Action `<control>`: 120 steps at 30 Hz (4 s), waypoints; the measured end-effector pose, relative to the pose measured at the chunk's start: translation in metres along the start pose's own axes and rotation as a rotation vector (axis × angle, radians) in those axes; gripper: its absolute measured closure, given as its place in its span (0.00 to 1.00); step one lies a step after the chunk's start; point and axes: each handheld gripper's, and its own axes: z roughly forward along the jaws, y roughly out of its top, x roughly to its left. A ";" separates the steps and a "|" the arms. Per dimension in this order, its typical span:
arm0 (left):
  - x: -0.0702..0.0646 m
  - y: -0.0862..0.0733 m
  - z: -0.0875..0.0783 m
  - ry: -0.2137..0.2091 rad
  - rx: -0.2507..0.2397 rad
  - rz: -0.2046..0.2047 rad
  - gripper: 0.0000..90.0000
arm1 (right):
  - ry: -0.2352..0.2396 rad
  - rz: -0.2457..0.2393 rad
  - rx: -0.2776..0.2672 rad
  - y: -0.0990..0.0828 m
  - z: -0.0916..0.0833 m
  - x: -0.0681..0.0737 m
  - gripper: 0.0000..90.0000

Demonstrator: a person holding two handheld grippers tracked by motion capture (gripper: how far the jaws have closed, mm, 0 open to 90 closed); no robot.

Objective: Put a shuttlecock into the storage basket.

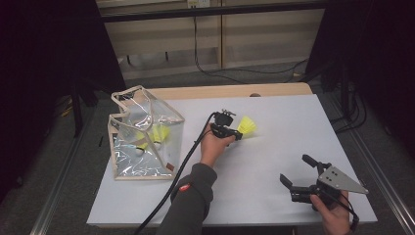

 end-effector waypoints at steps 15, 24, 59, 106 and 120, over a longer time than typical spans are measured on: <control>0.000 0.000 -0.022 -0.015 -0.002 -0.010 0.71 | 0.002 0.002 0.001 -0.001 0.001 0.001 0.01; -0.001 0.001 -0.031 -0.020 0.000 -0.009 0.71 | 0.003 0.002 0.006 -0.001 0.003 0.001 0.01; 0.004 0.004 -0.055 -0.027 0.006 -0.043 0.71 | 0.001 0.008 0.000 0.000 0.002 0.001 0.01; 0.020 0.013 -0.107 0.017 -0.009 -0.100 0.71 | 0.001 0.001 -0.003 0.001 0.001 0.002 0.01; 0.022 0.016 -0.119 0.029 0.003 -0.117 0.71 | 0.003 -0.004 -0.006 0.002 0.002 0.003 0.01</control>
